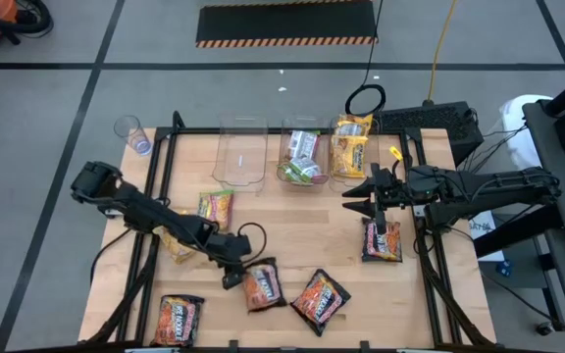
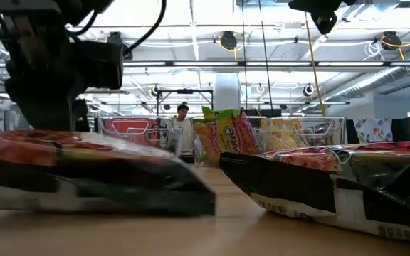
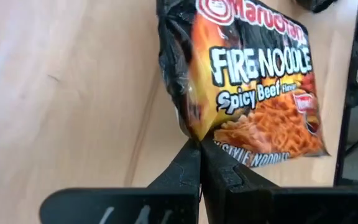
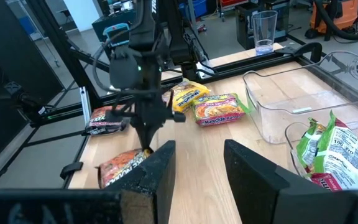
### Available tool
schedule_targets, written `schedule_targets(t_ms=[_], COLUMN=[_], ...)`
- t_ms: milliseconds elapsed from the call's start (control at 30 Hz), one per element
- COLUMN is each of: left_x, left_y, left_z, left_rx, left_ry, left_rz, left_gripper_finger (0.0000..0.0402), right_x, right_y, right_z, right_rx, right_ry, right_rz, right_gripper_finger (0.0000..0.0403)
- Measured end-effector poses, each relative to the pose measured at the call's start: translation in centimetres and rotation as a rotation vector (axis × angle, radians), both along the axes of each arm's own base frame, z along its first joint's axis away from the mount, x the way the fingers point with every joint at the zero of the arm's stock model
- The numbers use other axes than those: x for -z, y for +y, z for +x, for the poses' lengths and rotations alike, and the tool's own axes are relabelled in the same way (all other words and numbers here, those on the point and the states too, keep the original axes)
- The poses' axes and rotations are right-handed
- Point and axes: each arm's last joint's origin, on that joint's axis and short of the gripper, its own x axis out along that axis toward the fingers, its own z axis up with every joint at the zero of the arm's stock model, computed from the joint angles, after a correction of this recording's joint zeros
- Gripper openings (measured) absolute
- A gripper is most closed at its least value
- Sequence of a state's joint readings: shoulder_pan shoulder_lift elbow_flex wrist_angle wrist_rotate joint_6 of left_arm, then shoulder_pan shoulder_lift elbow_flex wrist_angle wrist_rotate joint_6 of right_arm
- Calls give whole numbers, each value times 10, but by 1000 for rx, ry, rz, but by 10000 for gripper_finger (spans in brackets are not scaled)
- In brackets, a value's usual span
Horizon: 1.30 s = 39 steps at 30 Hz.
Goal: Sort Maruchan noodles
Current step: Put the black noodle pack into the left transparent bin
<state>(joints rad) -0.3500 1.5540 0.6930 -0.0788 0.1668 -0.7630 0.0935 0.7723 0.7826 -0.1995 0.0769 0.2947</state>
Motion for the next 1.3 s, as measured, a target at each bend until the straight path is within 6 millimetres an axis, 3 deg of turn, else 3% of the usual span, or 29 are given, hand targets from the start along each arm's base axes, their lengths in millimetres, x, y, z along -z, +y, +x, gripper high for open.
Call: schedule_targets(t_ms=[267,633,967,1133,1300], left_x=[-30,-82,-110,-120,-143], left_y=[5,10,26,41,59], left_z=[-4,16,27,31,34], left_rx=[-78,-140,-128,-119,-88], left_ry=[-96,-279,-322,-320,-296], left_rz=[6,-21,125,228,367], left_gripper_finger=[0,0,0,0,0], right_x=[0,0,0,0,0], right_y=[0,0,0,0,0], right_z=[0,0,0,0,0], right_rx=[0,-4,-7,-7,-7], right_ry=[1,3,3,3,3], right_rz=[0,-15,-26,-27,-27], right_gripper_finger=[130,130,130,130,130])
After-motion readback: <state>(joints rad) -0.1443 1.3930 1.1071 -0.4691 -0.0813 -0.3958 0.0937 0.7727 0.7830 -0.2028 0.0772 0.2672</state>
